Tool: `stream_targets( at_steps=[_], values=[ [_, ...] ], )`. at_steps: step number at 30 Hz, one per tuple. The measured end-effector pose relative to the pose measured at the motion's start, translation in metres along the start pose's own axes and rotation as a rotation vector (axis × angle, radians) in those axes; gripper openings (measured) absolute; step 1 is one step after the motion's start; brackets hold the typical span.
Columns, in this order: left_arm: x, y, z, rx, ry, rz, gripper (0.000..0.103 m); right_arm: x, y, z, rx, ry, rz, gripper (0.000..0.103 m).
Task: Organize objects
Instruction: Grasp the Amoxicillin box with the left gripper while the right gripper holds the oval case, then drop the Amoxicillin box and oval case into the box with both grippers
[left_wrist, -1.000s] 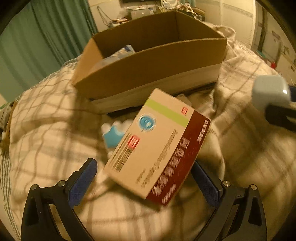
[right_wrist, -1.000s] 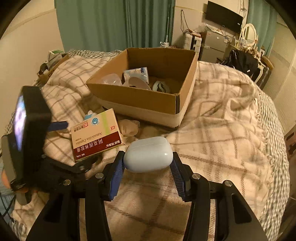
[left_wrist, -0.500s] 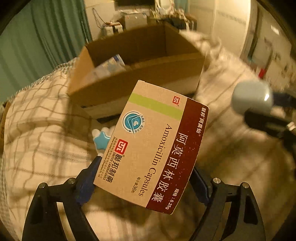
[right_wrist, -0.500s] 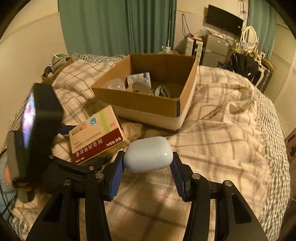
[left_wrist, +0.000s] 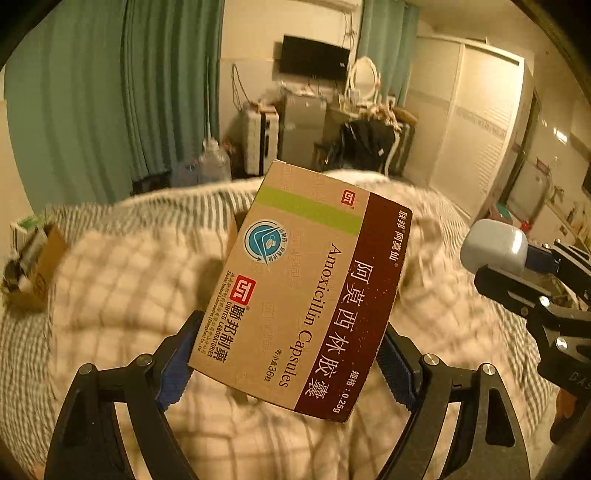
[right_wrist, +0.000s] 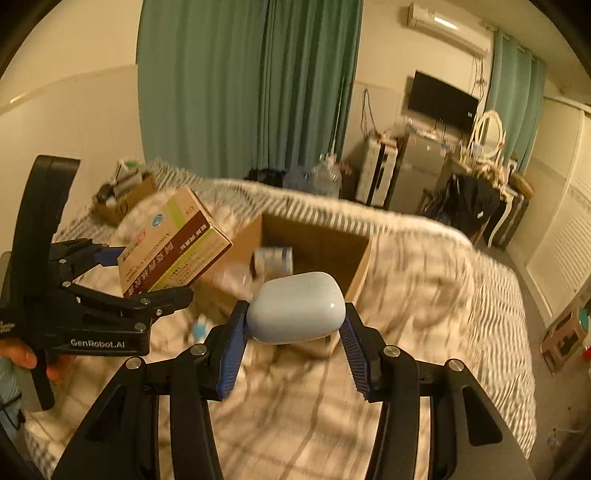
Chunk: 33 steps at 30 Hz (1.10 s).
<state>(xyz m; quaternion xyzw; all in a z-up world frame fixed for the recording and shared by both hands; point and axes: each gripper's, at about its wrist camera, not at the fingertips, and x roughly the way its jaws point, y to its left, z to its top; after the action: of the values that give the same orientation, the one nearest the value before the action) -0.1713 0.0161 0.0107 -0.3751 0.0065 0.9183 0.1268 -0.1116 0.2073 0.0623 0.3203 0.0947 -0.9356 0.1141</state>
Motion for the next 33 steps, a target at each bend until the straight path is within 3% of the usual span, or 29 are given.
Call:
stream_targets(
  at_steps=[3, 10, 16, 20, 27, 30, 33],
  values=[
    [0.01, 0.012, 0.026, -0.045, -0.007, -0.024, 0.088, 0.009, -0.004, 0.027, -0.007, -0.029, -0.02, 0.048],
    [0.075, 0.025, 0.061, -0.049, 0.031, 0.019, 0.088, 0.076, -0.012, 0.066, -0.004, -0.004, -0.037, 0.048],
    [0.143, 0.026, 0.049, -0.026, 0.1, 0.038, 0.088, 0.163, -0.03, 0.064, 0.041, 0.084, -0.041, 0.048],
    [0.172, 0.024, 0.043, -0.012, 0.119, 0.039, 0.088, 0.196, -0.041, 0.049, 0.051, 0.148, -0.024, 0.048],
    [0.163, 0.02, 0.042, -0.036, 0.108, 0.0, 0.09, 0.184, -0.056, 0.04, 0.112, 0.118, 0.0, 0.051],
    [0.133, 0.017, 0.049, -0.006, 0.074, 0.042, 0.098, 0.154, -0.055, 0.051, 0.114, 0.049, -0.042, 0.072],
    [0.09, 0.02, 0.058, 0.008, 0.005, 0.075, 0.099, 0.112, -0.048, 0.065, 0.1, -0.009, -0.045, 0.075]
  ],
)
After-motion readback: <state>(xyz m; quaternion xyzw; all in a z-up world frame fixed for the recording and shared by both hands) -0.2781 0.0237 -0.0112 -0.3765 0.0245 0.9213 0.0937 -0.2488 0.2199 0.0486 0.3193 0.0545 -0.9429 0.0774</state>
